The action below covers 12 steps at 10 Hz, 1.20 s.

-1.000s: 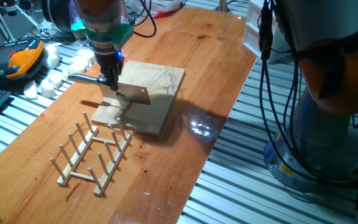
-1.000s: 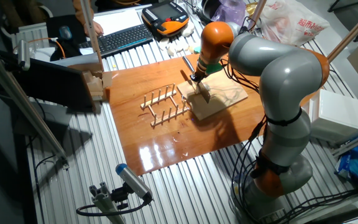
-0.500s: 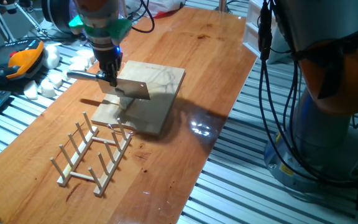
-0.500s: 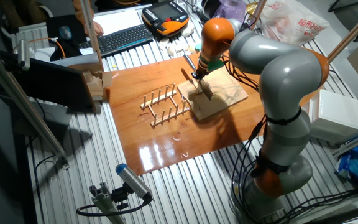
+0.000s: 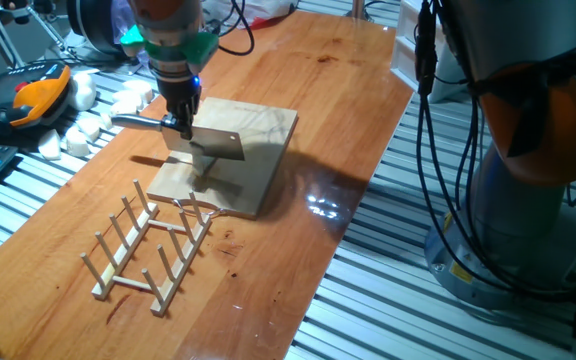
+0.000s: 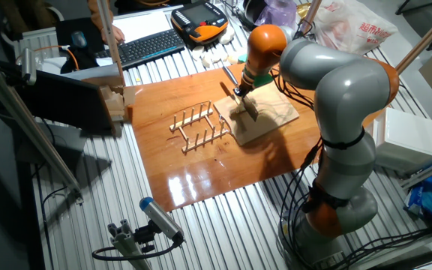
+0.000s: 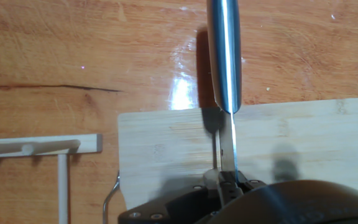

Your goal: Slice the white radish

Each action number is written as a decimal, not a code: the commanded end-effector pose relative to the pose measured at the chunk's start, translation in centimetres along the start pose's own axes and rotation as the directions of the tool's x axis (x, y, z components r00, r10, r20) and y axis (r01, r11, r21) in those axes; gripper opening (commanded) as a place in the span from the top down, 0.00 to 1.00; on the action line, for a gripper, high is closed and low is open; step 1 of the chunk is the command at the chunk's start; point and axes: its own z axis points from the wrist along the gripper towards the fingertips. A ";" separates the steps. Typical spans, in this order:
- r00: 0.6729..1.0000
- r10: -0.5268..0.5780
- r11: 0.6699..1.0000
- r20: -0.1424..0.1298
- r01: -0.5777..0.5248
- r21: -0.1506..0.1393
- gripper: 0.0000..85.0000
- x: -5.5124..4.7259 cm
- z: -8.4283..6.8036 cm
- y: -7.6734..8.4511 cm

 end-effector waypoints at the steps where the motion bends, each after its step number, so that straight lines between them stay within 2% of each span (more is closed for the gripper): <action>1: 1.000 0.001 1.000 0.000 -0.001 -0.001 1.00 0.1 0.1 0.1; 5: 1.000 0.012 1.000 0.024 -0.012 -0.007 1.00 0.8 1.4 0.8; 10: 0.999 0.005 1.000 0.046 -0.004 -0.007 1.00 0.8 2.6 0.7; 12: 0.998 0.019 1.000 0.062 -0.019 -0.007 1.00 1.1 3.3 1.2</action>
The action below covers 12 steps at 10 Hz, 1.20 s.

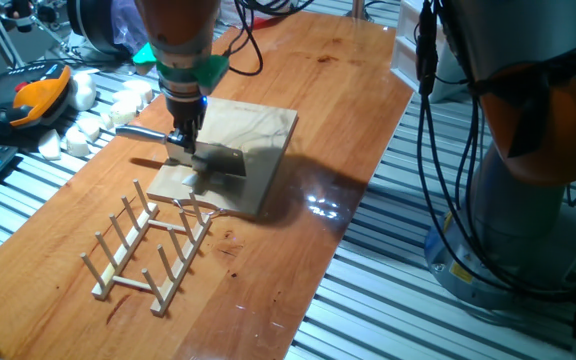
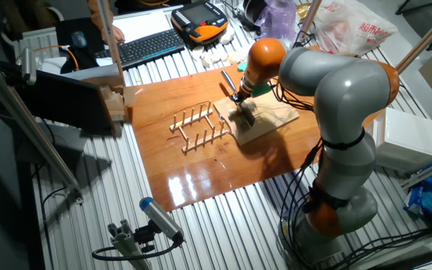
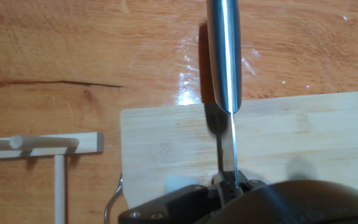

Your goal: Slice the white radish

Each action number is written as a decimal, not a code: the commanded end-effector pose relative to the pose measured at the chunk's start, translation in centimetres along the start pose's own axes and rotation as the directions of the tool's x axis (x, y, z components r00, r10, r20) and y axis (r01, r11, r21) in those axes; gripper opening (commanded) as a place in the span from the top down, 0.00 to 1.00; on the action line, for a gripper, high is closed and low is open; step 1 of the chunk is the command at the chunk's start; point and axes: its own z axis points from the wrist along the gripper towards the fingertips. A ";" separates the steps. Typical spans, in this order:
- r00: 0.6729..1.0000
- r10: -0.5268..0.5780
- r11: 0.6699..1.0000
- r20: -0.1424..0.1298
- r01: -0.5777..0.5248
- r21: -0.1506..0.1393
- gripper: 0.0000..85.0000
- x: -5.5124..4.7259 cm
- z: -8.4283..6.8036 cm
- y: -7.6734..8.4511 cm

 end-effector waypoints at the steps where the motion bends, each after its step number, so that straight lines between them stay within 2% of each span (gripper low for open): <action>1: 1.000 0.000 1.000 -0.004 0.000 -0.002 1.00 0.3 0.1 0.3; 5: 0.999 0.003 1.000 -0.048 -0.002 0.016 1.00 -0.6 -2.6 0.5; 9: 0.998 -0.014 1.000 -0.056 0.015 0.019 1.00 -1.4 -3.2 -0.3; 11: 0.997 -0.004 1.000 -0.078 0.005 0.012 1.00 -1.5 -4.2 -0.1; 12: 0.997 -0.003 1.000 -0.082 0.005 0.019 1.00 -1.4 -4.5 -0.1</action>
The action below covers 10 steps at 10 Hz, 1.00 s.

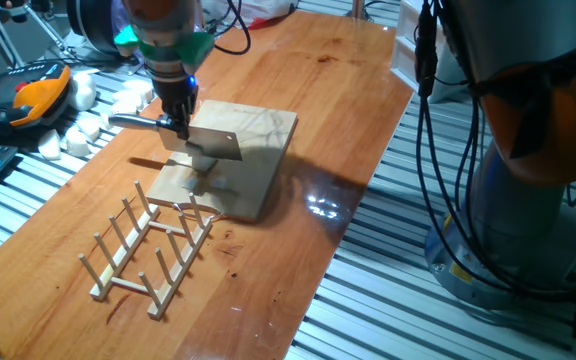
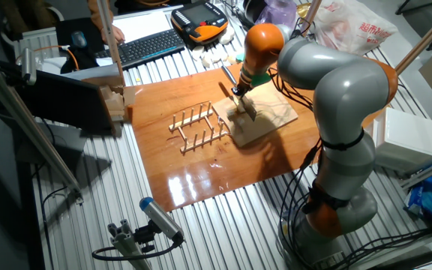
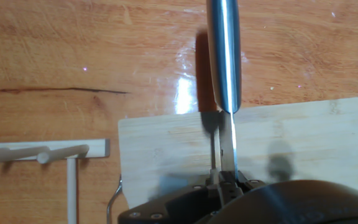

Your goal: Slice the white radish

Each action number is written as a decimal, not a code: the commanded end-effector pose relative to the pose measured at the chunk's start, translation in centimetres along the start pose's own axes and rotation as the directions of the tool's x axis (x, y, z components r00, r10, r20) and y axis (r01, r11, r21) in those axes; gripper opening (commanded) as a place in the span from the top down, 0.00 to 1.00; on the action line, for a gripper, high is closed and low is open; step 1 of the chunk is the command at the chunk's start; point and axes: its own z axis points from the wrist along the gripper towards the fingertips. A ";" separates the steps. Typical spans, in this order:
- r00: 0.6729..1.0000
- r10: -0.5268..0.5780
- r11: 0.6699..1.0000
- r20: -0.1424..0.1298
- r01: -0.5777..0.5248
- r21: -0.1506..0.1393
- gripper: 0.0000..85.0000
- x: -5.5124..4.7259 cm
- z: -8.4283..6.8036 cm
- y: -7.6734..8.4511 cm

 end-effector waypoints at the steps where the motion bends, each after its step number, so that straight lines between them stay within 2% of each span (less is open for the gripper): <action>1: 1.000 -0.003 1.000 0.002 0.003 0.004 1.00 0.1 0.0 -0.2; 3: 1.000 -0.009 1.000 0.008 0.009 -0.010 1.00 0.1 0.6 -1.0; 10: 1.000 0.019 1.000 0.009 -0.019 -0.015 1.00 0.5 1.0 -0.6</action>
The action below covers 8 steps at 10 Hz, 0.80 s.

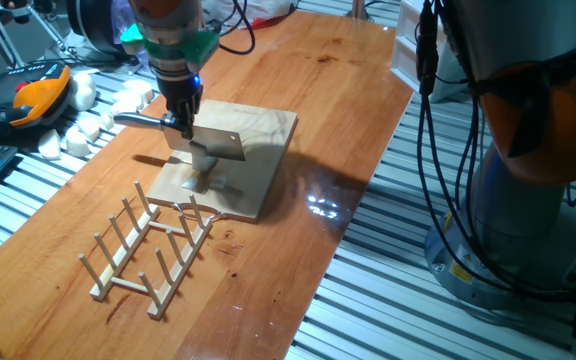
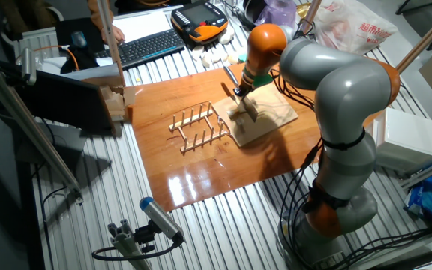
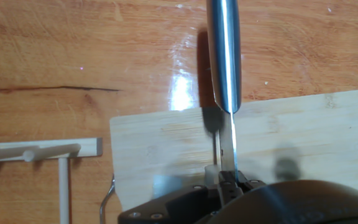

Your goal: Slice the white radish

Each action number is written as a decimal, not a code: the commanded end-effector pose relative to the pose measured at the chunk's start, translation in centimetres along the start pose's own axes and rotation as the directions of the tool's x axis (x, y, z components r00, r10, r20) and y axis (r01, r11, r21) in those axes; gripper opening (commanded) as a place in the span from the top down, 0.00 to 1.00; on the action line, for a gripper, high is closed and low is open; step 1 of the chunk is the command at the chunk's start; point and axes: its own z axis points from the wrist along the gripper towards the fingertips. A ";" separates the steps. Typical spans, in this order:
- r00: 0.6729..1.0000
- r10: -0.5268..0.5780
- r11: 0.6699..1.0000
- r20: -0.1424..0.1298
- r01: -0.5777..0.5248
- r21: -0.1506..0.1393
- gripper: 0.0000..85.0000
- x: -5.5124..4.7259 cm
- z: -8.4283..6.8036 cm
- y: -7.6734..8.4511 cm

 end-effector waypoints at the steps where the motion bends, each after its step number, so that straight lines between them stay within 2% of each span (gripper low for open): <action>1: 1.000 0.003 1.000 0.003 -0.003 0.001 1.00 0.2 0.2 0.2; 6: 1.000 0.001 1.000 0.014 -0.002 0.004 1.00 0.3 0.7 0.2; 8: 1.000 -0.003 1.000 0.030 0.004 -0.004 1.00 0.3 1.7 0.0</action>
